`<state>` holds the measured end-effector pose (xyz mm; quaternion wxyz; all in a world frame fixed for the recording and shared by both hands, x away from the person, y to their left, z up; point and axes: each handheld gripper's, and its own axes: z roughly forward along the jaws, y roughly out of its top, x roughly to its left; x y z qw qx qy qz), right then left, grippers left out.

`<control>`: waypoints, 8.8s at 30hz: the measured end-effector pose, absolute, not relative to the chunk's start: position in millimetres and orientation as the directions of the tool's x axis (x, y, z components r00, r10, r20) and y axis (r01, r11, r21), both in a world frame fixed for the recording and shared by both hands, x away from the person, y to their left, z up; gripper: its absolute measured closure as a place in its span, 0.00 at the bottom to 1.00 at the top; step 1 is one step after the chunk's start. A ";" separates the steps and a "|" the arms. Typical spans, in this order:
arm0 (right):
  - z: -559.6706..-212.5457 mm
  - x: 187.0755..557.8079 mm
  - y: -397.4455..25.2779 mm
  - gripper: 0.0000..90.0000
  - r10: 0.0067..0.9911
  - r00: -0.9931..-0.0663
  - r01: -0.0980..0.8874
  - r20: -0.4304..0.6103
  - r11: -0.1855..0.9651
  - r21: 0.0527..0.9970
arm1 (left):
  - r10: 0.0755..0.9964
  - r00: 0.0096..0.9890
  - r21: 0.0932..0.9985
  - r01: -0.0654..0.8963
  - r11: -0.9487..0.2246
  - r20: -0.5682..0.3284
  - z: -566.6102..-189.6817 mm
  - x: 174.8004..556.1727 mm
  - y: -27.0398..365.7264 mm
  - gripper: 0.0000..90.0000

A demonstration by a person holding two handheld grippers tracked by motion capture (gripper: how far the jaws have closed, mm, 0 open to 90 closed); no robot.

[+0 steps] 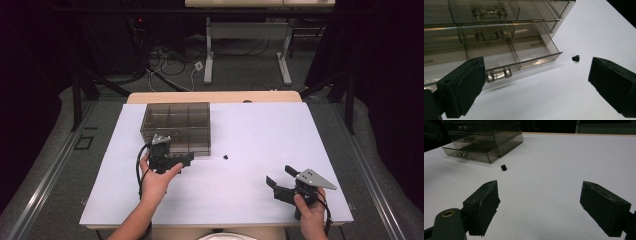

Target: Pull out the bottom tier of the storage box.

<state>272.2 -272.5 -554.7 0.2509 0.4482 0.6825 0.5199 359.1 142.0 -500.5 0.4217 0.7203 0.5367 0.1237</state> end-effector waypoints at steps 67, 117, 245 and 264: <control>-556.4 273.3 -270.6 0.17 0.870 -0.476 0.347 0.128 0.052 0.936 | 0.928 0.291 0.641 0.764 -0.078 -0.234 -501.5 402.5 220.2 0.12; -556.7 273.7 -271.1 0.17 0.866 -0.485 0.348 0.122 0.063 0.935 | 0.972 0.142 0.569 0.822 -0.009 -0.190 -519.7 417.9 244.4 0.73; -557.3 274.0 -270.1 0.17 0.862 -0.491 0.357 0.126 0.068 0.932 | 0.971 0.081 0.456 0.889 0.032 -0.227 -529.3 413.1 240.8 0.96; -557.1 273.9 -270.0 0.17 0.863 -0.489 0.358 0.125 0.068 0.931 | 0.968 0.092 0.456 0.890 0.024 -0.232 -530.0 408.1 243.2 0.96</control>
